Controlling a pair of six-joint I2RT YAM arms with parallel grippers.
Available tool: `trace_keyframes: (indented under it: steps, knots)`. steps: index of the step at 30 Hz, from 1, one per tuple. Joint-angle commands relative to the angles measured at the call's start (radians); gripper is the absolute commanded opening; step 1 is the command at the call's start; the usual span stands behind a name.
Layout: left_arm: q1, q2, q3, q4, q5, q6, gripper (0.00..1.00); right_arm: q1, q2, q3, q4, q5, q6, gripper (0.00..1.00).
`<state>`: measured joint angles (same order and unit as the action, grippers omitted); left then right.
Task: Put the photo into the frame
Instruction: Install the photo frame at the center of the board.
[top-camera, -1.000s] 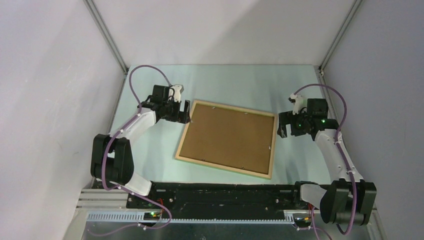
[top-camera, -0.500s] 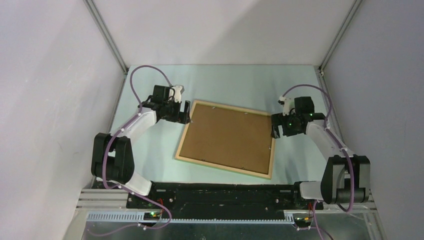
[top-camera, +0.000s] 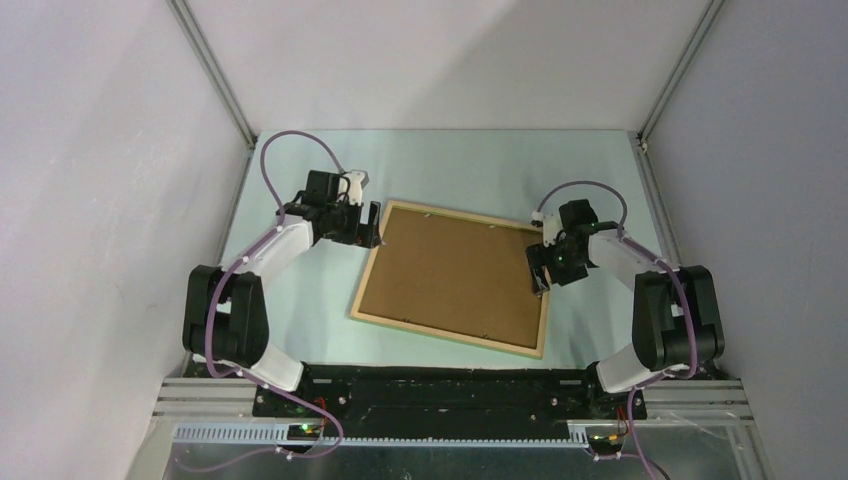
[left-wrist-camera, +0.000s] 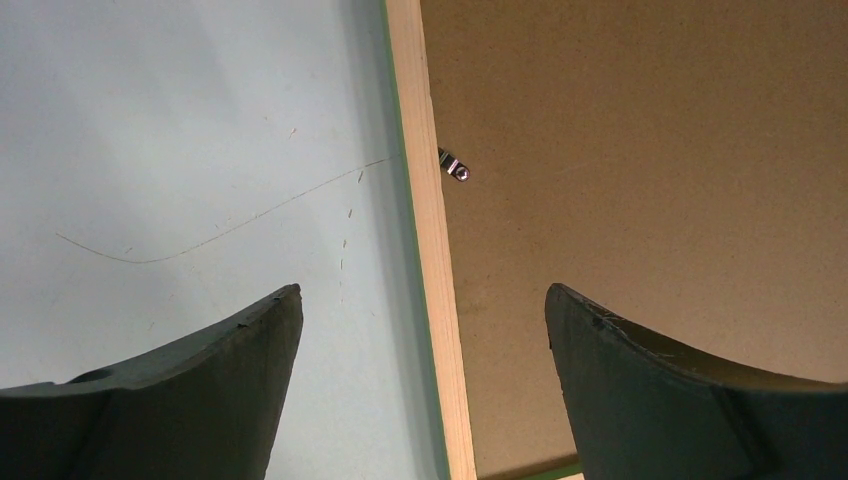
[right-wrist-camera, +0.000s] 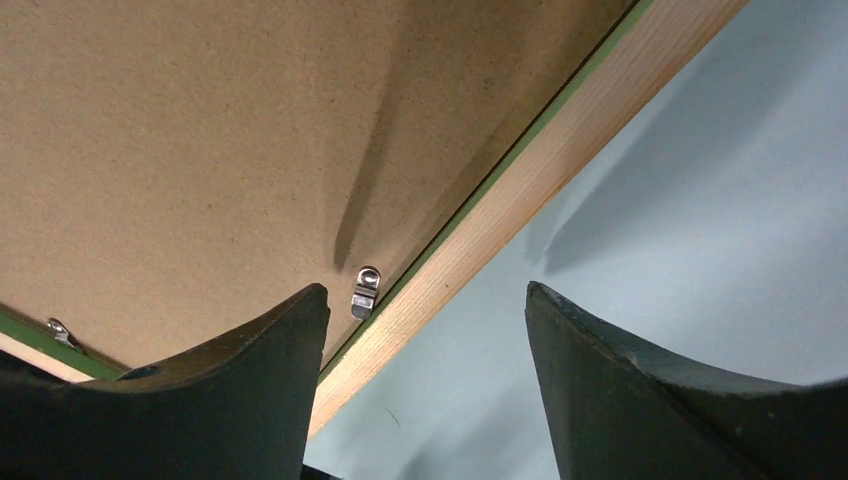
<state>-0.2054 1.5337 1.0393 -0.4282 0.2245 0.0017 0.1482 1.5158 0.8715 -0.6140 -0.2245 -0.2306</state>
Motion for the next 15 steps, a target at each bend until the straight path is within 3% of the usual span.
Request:
trace_keyframes:
  steps: [1,15]
  knots:
    - [-0.003,-0.001,-0.001,0.029,0.015,0.026,0.95,0.011,0.023,0.022,-0.026,-0.015,-0.025,0.74]
    - [-0.003,0.000,0.000,0.029,0.022,0.024,0.94,0.028,0.064,0.034,-0.044,-0.032,-0.033,0.56]
